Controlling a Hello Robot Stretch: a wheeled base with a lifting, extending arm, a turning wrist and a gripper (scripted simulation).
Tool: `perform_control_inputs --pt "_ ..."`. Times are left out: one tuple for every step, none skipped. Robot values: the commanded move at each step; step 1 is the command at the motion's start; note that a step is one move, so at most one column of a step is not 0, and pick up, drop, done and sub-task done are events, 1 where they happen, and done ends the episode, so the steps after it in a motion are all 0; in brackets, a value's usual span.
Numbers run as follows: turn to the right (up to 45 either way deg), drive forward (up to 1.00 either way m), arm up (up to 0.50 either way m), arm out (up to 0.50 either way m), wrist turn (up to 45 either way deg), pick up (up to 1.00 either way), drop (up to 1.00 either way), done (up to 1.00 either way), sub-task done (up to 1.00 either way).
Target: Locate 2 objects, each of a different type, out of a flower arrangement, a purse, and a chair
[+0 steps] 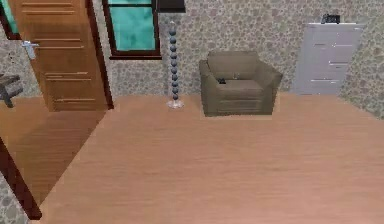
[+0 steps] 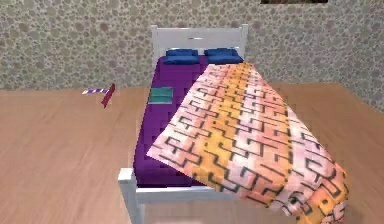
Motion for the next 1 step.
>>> perform_control_inputs --pt "0.0 1.00 0.00 0.00 0.0 0.00 0.00 0.00 0.00"
